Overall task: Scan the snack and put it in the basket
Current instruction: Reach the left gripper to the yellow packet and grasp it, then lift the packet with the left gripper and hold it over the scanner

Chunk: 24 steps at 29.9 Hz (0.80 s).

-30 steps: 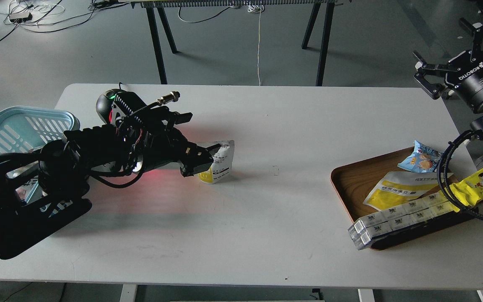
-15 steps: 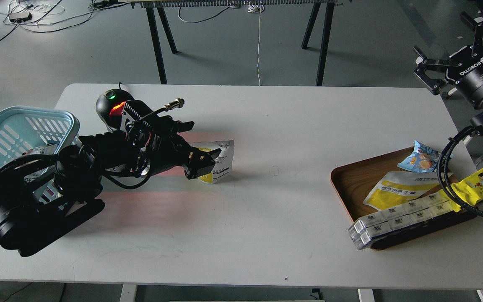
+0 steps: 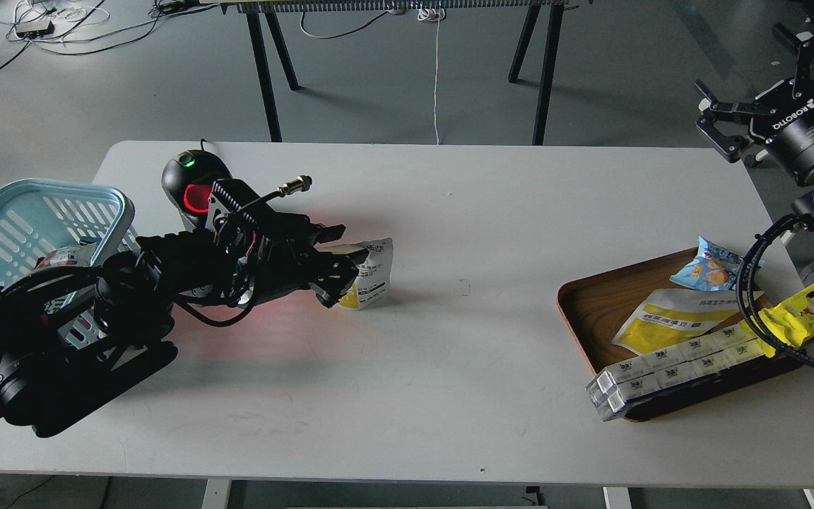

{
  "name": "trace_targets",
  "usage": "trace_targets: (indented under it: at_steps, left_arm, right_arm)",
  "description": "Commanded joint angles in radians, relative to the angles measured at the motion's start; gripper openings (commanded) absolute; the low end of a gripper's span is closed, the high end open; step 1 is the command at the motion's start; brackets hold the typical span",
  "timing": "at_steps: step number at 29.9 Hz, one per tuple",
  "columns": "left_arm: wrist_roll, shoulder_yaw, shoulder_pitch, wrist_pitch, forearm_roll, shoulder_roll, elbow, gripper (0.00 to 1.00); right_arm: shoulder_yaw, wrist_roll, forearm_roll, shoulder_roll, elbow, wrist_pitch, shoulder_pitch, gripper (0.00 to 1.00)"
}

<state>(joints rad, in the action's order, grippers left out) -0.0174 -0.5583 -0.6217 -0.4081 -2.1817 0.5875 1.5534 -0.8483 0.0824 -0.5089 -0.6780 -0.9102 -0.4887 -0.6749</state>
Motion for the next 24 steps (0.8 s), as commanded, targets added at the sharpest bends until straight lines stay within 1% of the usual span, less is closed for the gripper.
trace_targets:
  at_steps: [1, 2, 5, 6, 9, 17, 21, 24]
  left_arm:
    - [-0.002, 0.000, 0.007, -0.003, 0.000, 0.006, -0.001, 0.26]
    - [-0.004, 0.000, 0.008, -0.003, 0.000, 0.005, -0.001, 0.20]
    - [-0.002, 0.000, 0.014, -0.006, 0.000, 0.006, -0.003, 0.09]
    - [-0.002, 0.000, 0.016, -0.006, 0.000, 0.008, -0.003, 0.06]
    - [-0.002, 0.001, 0.016, -0.006, 0.000, 0.014, -0.003, 0.02]
    - [-0.006, 0.000, 0.013, 0.002, 0.000, 0.017, 0.002, 0.00]
    - [-0.032, -0.003, 0.004, 0.028, 0.000, 0.029, 0.014, 0.00]
    - [-0.039, -0.018, -0.003, 0.048, 0.000, 0.060, 0.025, 0.00]
  right_arm:
    - [0.000, 0.000, 0.000, -0.002, -0.001, 0.000, 0.000, 0.96]
    - [0.000, 0.000, 0.000, -0.002, -0.001, 0.000, 0.000, 0.96]
    - [0.000, 0.000, 0.000, -0.002, -0.001, 0.000, 0.000, 0.96]
    - [0.000, 0.000, 0.001, -0.002, -0.001, 0.000, 0.000, 0.96]
    - [0.000, 0.000, 0.000, 0.000, -0.001, 0.000, 0.000, 0.96]
    - [0.000, 0.000, 0.001, 0.000, 0.001, 0.000, 0.002, 0.96]
    - [-0.002, -0.001, 0.001, 0.000, 0.001, 0.000, 0.000, 0.96]
    - [-0.002, 0.000, 0.001, -0.002, 0.001, 0.000, 0.000, 0.96]
